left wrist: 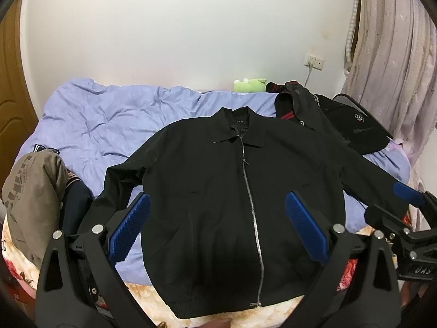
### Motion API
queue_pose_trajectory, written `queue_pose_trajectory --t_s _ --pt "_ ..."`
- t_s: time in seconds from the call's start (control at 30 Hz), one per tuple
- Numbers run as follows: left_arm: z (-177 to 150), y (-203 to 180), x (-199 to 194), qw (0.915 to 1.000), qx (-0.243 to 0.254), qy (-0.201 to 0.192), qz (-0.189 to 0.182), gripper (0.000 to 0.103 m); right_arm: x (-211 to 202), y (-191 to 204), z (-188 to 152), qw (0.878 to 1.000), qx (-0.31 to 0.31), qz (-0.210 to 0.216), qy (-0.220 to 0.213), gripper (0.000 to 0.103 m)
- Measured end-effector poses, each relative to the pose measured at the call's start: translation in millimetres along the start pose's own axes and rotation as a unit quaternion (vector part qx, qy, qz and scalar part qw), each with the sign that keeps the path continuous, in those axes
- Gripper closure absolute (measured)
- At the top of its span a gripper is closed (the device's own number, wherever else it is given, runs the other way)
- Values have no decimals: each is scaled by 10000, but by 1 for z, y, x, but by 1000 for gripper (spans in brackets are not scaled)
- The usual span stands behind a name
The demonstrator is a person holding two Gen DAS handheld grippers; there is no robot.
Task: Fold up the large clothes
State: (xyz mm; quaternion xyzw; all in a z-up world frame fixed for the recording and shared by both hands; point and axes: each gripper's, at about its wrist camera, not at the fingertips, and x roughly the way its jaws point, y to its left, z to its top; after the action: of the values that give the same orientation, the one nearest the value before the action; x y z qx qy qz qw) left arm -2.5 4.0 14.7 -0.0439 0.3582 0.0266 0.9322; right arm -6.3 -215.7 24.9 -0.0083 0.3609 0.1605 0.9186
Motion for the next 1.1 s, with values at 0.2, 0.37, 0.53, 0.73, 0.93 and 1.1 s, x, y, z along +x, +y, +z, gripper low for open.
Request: queue_pose_trajectory --t_s 0.2,0.37,0.53,0.73,0.93,1.1 --pt "-1 -1 0 10000 9 -14 9 6 1 2 2 10000 -7 -13 23 4" --pt "-1 -2 -2 10000 16 -28 20 6 1 1 1 10000 -3 -10 8 4" --pt "0 -2 -3 10000 11 -30 23 6 0 1 2 10000 -1 -10 -9 4" --pt "0 -2 -2 10000 11 -34 23 6 -2 -1 5 10000 -15 -5 -14 4" --pt "2 -3 -4 10000 18 -37 26 6 -3 -2 8 10000 1 -9 -13 4" --pt "3 -3 -4 10000 16 -33 20 6 -3 -1 8 10000 -8 -25 -19 4"
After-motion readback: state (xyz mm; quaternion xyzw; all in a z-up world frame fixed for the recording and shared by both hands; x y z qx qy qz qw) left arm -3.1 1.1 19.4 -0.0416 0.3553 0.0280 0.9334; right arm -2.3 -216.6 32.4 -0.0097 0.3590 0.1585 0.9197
